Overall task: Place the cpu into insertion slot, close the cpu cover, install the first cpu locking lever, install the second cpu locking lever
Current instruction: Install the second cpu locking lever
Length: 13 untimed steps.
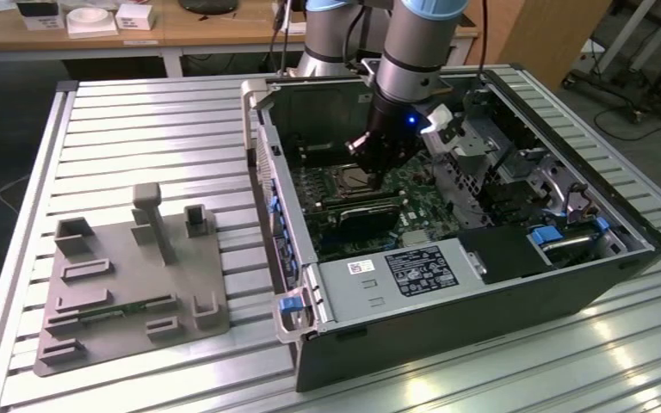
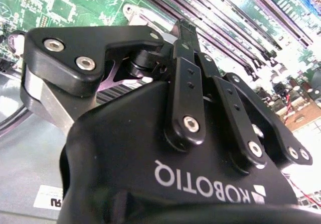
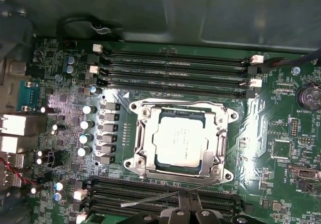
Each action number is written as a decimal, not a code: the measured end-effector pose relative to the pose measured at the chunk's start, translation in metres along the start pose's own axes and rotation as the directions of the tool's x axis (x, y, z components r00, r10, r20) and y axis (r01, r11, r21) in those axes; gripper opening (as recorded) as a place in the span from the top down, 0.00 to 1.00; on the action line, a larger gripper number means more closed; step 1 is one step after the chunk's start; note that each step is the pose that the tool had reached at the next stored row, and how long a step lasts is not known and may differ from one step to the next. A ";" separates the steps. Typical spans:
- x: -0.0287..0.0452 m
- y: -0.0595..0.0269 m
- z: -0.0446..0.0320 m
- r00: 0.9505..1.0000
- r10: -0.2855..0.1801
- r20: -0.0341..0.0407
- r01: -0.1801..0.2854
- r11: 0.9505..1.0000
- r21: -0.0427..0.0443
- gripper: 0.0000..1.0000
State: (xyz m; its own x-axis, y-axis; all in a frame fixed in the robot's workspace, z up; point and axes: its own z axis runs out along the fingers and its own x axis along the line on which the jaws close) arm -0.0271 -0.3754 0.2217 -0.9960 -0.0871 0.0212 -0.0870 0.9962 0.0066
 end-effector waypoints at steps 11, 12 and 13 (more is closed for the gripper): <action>0.0022 0.0008 -0.0001 1.000 0.001 -0.004 -0.001 1.000 -0.001 0.90; 0.0026 0.0009 0.0000 1.000 0.001 -0.004 -0.001 1.000 -0.001 0.90; 0.0032 0.0010 0.0000 1.000 0.001 -0.004 -0.001 1.000 -0.001 0.90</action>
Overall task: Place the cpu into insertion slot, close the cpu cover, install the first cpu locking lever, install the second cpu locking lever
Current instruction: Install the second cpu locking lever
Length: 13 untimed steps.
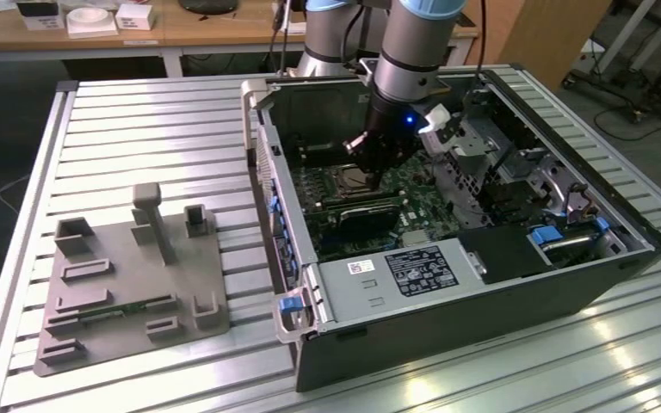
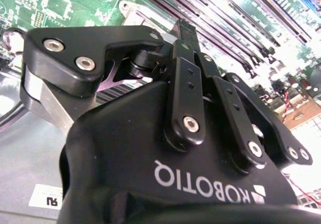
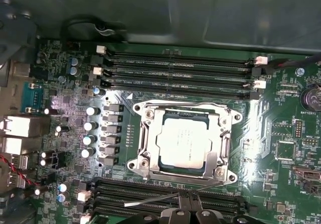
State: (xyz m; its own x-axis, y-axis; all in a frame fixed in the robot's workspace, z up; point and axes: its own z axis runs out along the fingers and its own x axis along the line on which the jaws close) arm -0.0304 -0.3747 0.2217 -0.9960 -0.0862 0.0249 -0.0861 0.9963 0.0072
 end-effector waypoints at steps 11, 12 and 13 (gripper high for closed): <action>0.0145 0.0012 0.0008 1.000 0.000 0.000 0.000 1.000 0.000 0.90; 0.0159 0.0013 0.0010 1.000 0.000 0.000 0.000 1.000 0.000 0.90; 0.0172 0.0015 0.0013 1.000 0.000 0.000 0.000 1.000 0.000 0.90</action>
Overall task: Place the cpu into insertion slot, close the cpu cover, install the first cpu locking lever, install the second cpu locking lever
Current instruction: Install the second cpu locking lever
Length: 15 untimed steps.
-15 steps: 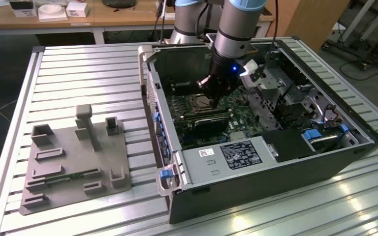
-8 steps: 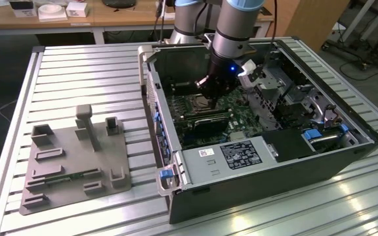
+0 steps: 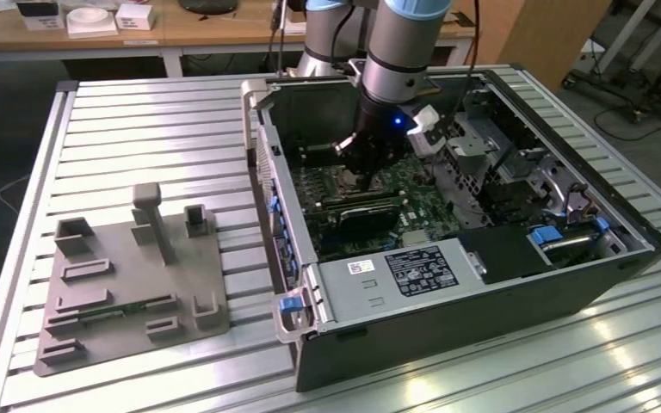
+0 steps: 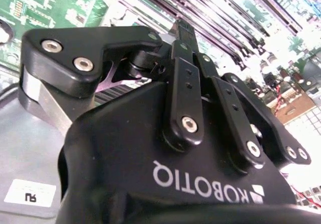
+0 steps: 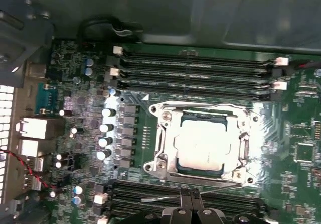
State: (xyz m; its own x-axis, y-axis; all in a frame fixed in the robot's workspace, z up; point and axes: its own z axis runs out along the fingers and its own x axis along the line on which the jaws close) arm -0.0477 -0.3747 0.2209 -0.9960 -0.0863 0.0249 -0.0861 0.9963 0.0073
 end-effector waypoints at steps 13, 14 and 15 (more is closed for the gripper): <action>0.0149 0.0013 0.0034 1.000 0.000 -0.001 0.000 1.000 0.000 0.90; 0.0161 0.0014 0.0037 1.000 0.000 -0.002 0.000 1.000 0.000 0.90; 0.0171 0.0014 0.0039 1.000 0.000 -0.002 0.000 1.000 0.000 0.90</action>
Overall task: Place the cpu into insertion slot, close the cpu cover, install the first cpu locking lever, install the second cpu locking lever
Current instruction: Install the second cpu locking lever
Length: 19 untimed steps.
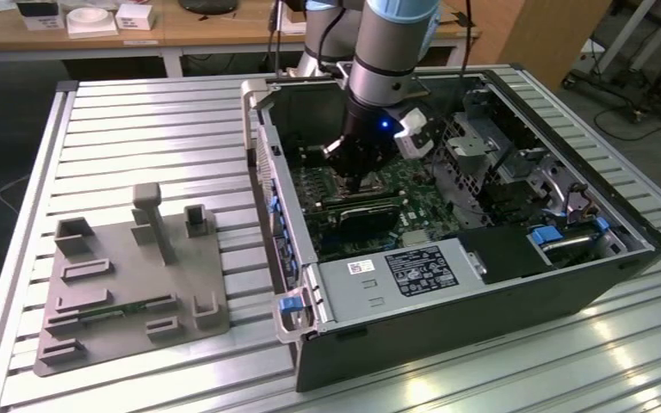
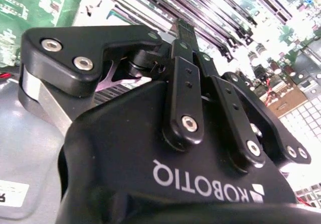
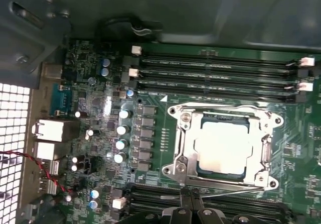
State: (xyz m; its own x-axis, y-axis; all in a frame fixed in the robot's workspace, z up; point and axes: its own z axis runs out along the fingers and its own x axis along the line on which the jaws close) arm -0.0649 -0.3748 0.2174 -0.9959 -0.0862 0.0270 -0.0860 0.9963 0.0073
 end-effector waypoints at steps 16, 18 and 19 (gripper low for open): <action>0.0098 0.0008 0.0044 1.000 0.000 -0.005 0.000 1.000 -0.001 0.90; 0.0103 0.0009 0.0051 1.000 0.000 -0.006 0.000 1.000 -0.001 0.90; 0.0104 0.0009 0.0054 1.000 0.000 -0.007 0.000 1.000 -0.001 0.90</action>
State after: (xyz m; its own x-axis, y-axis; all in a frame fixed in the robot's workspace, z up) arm -0.0755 -0.3748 0.2122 -0.9957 -0.0864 0.0336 -0.0861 0.9963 0.0079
